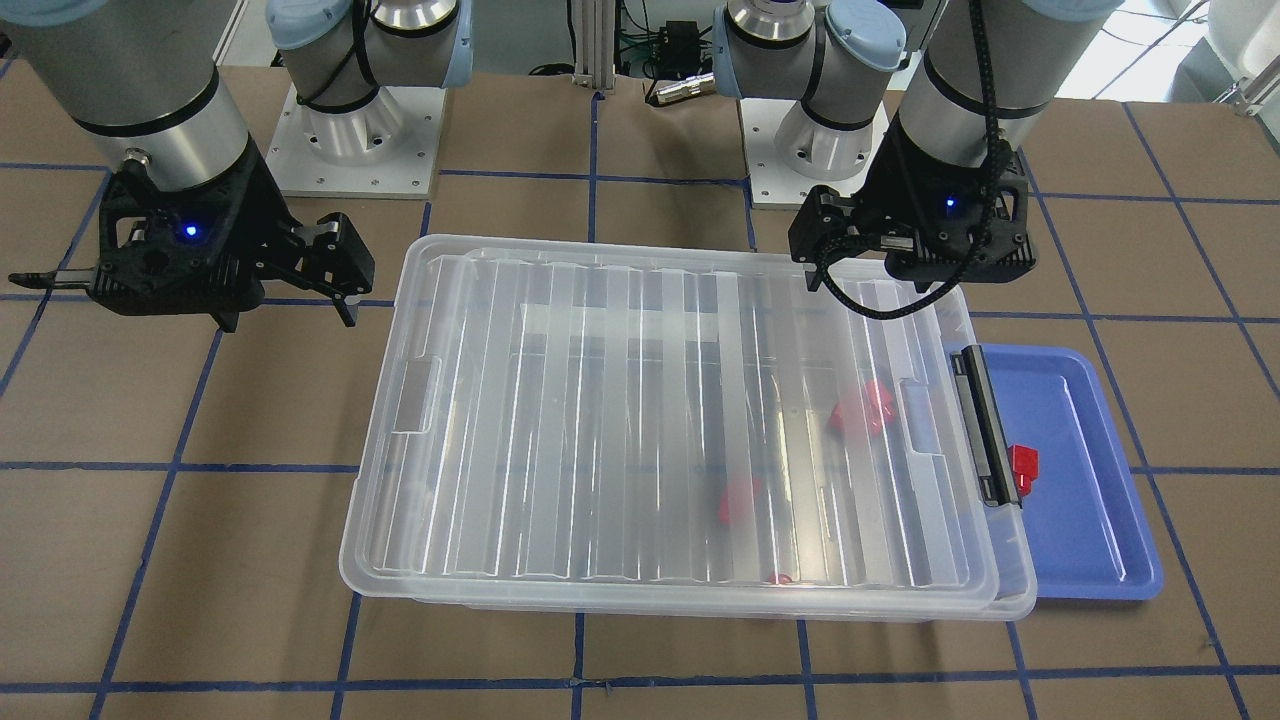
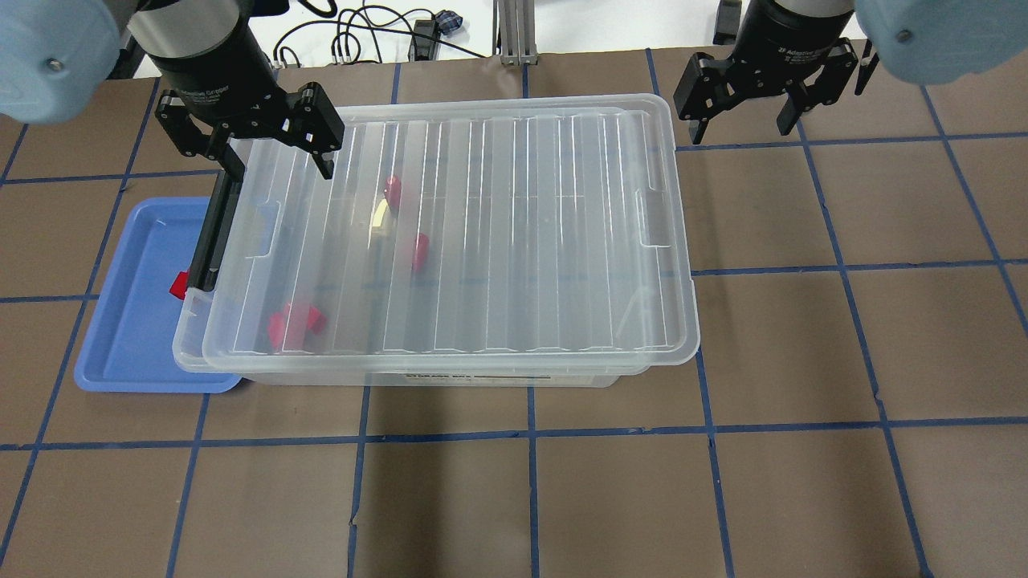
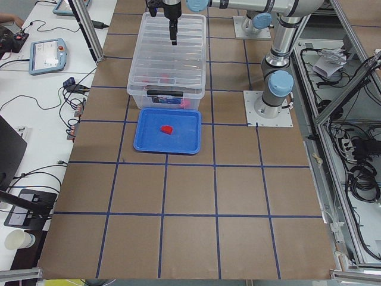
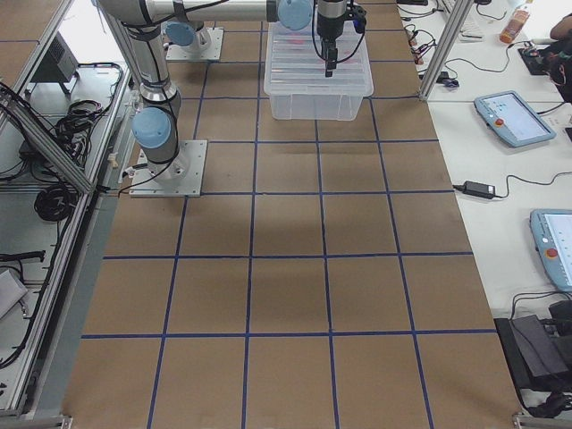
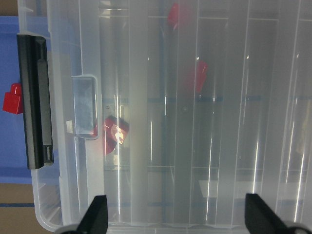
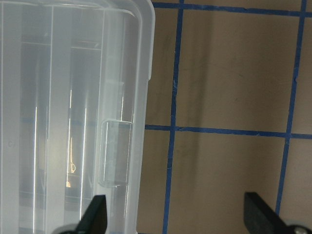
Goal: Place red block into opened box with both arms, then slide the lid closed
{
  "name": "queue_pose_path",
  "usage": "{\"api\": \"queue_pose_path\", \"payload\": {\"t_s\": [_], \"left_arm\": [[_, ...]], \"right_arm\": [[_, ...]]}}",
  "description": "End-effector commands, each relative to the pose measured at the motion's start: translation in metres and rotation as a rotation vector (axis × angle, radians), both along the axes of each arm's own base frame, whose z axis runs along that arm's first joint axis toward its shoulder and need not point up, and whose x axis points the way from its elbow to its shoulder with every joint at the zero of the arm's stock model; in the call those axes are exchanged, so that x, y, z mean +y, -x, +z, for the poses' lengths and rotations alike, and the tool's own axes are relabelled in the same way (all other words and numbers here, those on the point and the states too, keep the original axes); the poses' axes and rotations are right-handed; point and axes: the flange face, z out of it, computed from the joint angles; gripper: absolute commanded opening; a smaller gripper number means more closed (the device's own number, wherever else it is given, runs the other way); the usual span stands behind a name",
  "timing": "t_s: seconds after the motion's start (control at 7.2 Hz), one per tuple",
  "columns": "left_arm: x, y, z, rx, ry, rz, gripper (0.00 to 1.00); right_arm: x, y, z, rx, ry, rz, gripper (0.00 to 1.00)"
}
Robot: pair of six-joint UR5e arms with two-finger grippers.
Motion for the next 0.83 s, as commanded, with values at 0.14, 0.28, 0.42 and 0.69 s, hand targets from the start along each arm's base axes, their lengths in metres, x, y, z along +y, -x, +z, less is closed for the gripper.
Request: {"api": "queue_pose_path", "payload": {"t_s": [0.14,0.28,0.42,0.69], "left_arm": [[0.001,0.001,0.0,-0.004,-0.001,-0.014,1.0],[0.003,0.006,0.001,-0.007,0.0,-0.028,1.0],[0.004,0.011,0.001,-0.008,-0.001,-0.036,1.0],[0.001,0.008,0.004,-0.005,-0.001,-0.031,1.0]], "right_arm": [[0.0,0.003,-0.01,0.001,-0.016,-0.009,1.0],[-0.003,-0.002,-0.03,-0.002,-0.048,-0.012,1.0],[-0.011,-0.004,-0.061,-0.002,-0.058,-0.033,1.0],[-0.015,-0.005,-0.104,-0.006,0.018,-0.025,1.0]]}}
